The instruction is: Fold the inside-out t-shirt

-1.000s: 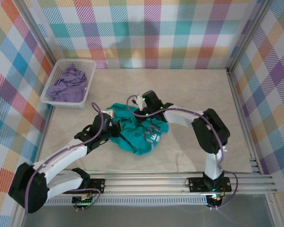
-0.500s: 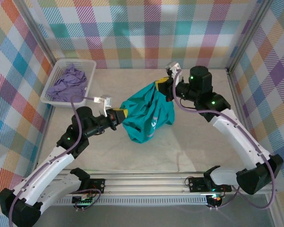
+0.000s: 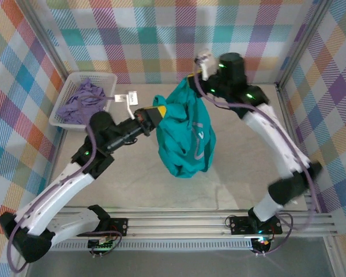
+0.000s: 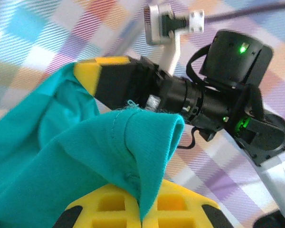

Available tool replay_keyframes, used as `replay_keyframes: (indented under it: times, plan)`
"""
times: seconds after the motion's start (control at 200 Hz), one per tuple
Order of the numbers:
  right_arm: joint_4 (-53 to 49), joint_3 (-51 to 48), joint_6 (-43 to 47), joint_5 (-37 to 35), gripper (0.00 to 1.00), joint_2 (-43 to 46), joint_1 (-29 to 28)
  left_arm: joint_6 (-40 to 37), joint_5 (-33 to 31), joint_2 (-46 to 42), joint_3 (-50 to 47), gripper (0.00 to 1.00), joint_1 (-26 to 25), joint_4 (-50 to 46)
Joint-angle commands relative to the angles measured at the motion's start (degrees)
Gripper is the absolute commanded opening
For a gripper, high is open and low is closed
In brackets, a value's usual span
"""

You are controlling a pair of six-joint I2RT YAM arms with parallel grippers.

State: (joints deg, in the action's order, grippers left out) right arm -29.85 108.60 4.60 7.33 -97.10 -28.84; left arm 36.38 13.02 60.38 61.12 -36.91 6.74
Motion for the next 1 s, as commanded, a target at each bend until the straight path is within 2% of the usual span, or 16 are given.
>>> replay_keyframes:
  times: [0.0, 0.06, 0.12, 0.27, 0.335, 0.415, 0.525, 0.665, 0.8, 0.92, 0.995]
  plan:
    - [-10.8, 8.9, -3.2, 4.8, 0.27, -15.3, 0.2, 7.9, -11.7, 3.8, -2.6, 0.0, 2.0, -3.7]
    - [-11.7, 7.9, -3.9, 6.5, 0.34, -16.3, -0.3, 8.9, -13.9, 4.7, -4.9, 0.0, 2.7, -3.3]
    - [-6.4, -2.2, -4.4, 7.2, 0.43, -12.0, -0.9, 9.3, -16.1, 4.6, -7.0, 0.0, 3.1, -3.4]
    - [3.2, -30.3, -7.5, 9.8, 0.59, 6.7, -2.1, 7.8, -19.3, 3.0, -9.7, 0.0, 3.4, -5.4]
    - [6.8, -40.9, -9.6, 10.1, 0.66, 13.9, -5.1, 7.3, -19.7, 2.2, -10.4, 0.0, 3.4, -6.2]
    - [10.2, -50.8, -13.1, 7.1, 0.69, 19.9, -9.5, 7.2, -20.2, 1.5, -11.1, 0.0, 3.5, -7.2]
    - [15.2, -59.1, -18.8, 3.1, 0.72, 23.0, -12.2, 7.2, -20.2, 0.7, -11.5, 0.0, 3.5, -8.4]
    - [22.3, -62.1, -21.4, -0.9, 0.73, 19.4, -13.1, 6.9, -19.5, 0.5, -11.8, 0.0, 3.5, -8.4]
    - [27.0, -59.7, -17.1, -5.9, 0.67, 14.5, -13.1, 6.6, -19.5, 0.2, -11.8, 0.0, 3.5, -9.2]
    - [24.5, -55.9, -11.3, -7.1, 0.29, 12.3, -12.6, 5.6, -21.7, -1.2, -12.4, 0.0, 3.7, -11.4]
    - [24.0, -54.4, -7.6, -0.5, 0.12, 14.2, -10.7, 3.6, -24.7, -2.8, -13.4, 0.0, 4.4, -14.6]
